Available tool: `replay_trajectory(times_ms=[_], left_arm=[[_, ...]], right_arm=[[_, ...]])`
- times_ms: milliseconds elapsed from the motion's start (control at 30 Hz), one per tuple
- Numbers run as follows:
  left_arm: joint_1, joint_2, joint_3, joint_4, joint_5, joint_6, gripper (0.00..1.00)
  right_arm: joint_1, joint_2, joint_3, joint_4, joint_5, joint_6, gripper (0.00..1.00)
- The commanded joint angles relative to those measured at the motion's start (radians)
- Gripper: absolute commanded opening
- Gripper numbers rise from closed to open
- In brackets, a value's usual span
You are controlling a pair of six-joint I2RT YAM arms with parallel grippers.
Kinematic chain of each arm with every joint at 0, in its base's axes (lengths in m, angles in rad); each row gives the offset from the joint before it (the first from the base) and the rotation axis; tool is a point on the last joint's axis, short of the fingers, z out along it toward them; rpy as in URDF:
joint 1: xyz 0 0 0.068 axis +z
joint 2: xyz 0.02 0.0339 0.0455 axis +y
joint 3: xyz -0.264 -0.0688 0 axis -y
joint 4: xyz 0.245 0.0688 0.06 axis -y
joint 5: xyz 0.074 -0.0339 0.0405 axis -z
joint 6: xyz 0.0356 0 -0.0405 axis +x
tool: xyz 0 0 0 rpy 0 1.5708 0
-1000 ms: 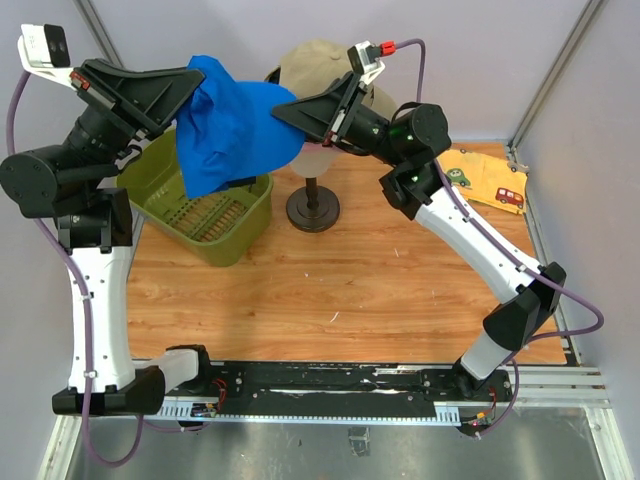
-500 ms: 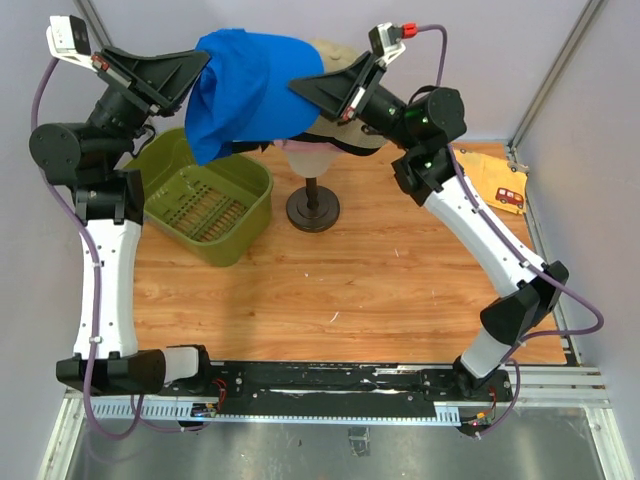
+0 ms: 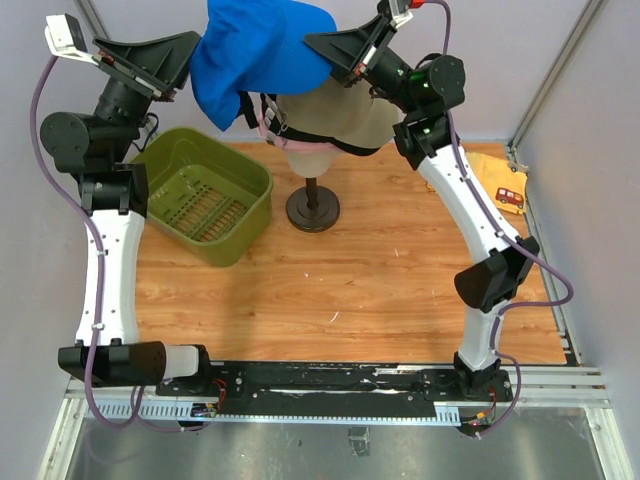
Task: Stack the hats
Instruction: Stack the hat on the hat.
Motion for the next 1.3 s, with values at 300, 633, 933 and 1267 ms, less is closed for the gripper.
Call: replay_trajectory(times_ms=[300,633,933,1267], left_arm=[[-0.003,-0.009,-0.029,-0.149,-0.155,0.235,0.57],[-0.015,-0.02,-0.085,-0.207,-0.222,0.317,0.58],[-0.063,-0.005,-0.11,-0.246,-0.213,0.377,0.58],[-0.126,0.027,-0.116,-0.282,-0.189,0.427,0.59]], right_arm=[[-0.113,0.028,0.051,-0.01,-0.048,0.097,0.01],[-0.176,0.001,-0.017,-0.019,-0.076,0.095,0.01],[-0.246,-0.079,-0.154,0.041,-0.113,0.109,0.01],[-0.333,-0.139,-0.306,0.155,-0.146,0.172,0.01]])
